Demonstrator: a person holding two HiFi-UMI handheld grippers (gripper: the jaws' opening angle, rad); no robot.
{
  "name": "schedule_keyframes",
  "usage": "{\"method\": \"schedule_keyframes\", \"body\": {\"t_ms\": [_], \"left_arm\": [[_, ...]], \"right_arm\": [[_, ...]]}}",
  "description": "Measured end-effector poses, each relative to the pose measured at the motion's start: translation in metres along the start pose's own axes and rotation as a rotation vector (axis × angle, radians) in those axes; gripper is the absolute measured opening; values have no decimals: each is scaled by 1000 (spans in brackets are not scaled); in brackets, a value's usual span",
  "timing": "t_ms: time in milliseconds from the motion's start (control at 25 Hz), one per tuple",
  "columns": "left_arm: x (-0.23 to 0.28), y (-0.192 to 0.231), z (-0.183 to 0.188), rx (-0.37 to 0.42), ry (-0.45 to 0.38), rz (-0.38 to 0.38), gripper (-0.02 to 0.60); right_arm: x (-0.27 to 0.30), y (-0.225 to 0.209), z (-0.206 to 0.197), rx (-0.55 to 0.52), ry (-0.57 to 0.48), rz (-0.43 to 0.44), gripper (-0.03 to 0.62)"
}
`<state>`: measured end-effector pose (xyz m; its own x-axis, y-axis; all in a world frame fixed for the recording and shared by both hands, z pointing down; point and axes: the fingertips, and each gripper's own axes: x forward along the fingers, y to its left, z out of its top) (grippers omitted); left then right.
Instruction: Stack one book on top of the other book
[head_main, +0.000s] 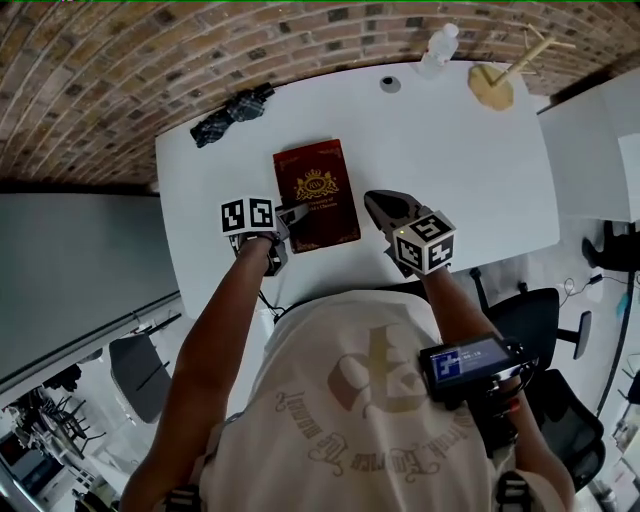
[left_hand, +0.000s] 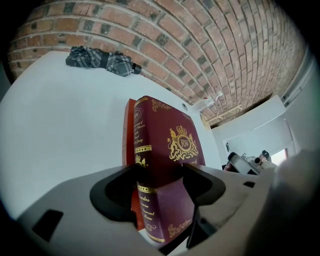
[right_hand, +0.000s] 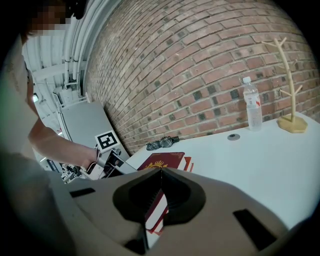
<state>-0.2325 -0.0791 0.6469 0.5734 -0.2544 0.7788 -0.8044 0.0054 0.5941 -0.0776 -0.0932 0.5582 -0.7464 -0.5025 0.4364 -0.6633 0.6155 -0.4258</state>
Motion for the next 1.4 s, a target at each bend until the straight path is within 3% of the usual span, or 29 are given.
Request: {"method": "schedule_keyframes", "body": {"t_ms": [480,800,1080,1160,1400], "left_arm": [[3,0,-3,21,-22,23,311],[-31,-16,7,41,-173,-27,311],[-60,-43,8,123,-369,-91,86],[-69,-50,7,162,-424,-98,49],[-95,-72,-2,292,-537,-116,21]], "right_arm": [[-5,-2,-2,-17,8,-3,21],[-15,-4,7,-34,-14,-15,21],[-25,3,25,-81,-57,-9,21],[-27,10,31,-102,-73,8,21],[-36,34,45,-135,-122,61,21]]}}
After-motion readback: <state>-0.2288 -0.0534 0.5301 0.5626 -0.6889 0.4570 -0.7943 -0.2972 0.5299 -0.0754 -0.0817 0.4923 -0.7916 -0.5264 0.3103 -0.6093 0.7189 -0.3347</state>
